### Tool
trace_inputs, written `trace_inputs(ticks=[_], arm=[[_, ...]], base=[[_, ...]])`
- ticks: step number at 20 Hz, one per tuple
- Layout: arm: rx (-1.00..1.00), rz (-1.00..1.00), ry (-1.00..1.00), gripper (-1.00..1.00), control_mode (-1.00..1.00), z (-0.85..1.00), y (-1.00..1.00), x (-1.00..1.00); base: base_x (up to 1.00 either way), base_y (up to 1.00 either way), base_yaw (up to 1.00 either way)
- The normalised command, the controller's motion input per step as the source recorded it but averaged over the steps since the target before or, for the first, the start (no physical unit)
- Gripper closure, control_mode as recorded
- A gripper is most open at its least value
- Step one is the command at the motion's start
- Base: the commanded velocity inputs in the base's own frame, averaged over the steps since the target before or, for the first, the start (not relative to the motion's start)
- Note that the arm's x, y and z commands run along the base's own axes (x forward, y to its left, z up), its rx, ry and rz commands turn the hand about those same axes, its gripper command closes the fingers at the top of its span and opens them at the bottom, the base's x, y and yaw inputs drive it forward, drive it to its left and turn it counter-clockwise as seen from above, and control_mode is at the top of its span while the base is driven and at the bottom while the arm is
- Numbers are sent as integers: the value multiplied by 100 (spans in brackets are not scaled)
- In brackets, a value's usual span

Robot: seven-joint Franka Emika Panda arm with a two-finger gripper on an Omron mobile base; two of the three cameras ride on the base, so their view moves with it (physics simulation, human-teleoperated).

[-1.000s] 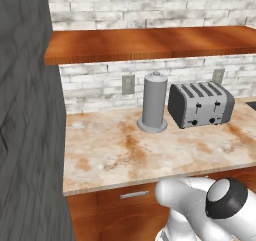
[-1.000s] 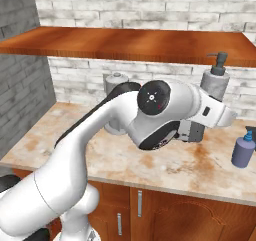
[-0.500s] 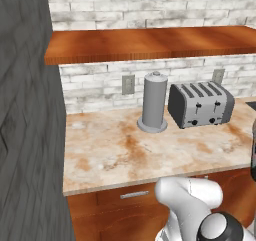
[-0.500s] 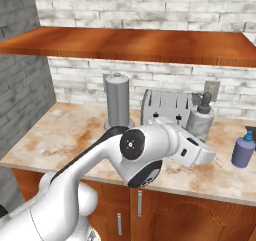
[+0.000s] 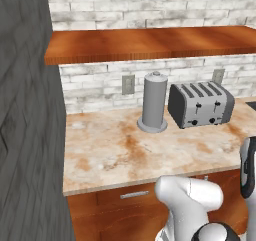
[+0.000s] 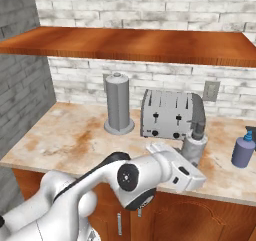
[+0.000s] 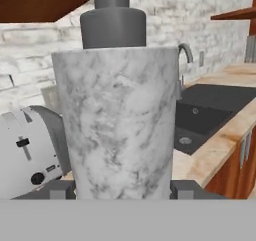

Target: Locate and retrieve the soap dispenser and soap dispenser from the cabinet. Place them next to the sink.

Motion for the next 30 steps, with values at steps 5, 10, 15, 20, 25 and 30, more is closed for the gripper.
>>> trace_inputs(ticks=[5,10,15,20,25,30], arm=[[0,-2,4,100,-100,-59,-22,-3],[0,3,2,100,-100,-61,-37,22],[0,11,0,100,-100,-59,-42,30],[0,10,-3,100,-100,-59,-38,28],[-1,9,-8,100,-100,-51,-26,26],[-3,7,-13,100,-100,-34,-21,28]], base=[[0,0,0],[0,0,0],[0,0,0],[0,0,0],[0,0,0],[0,0,0]])
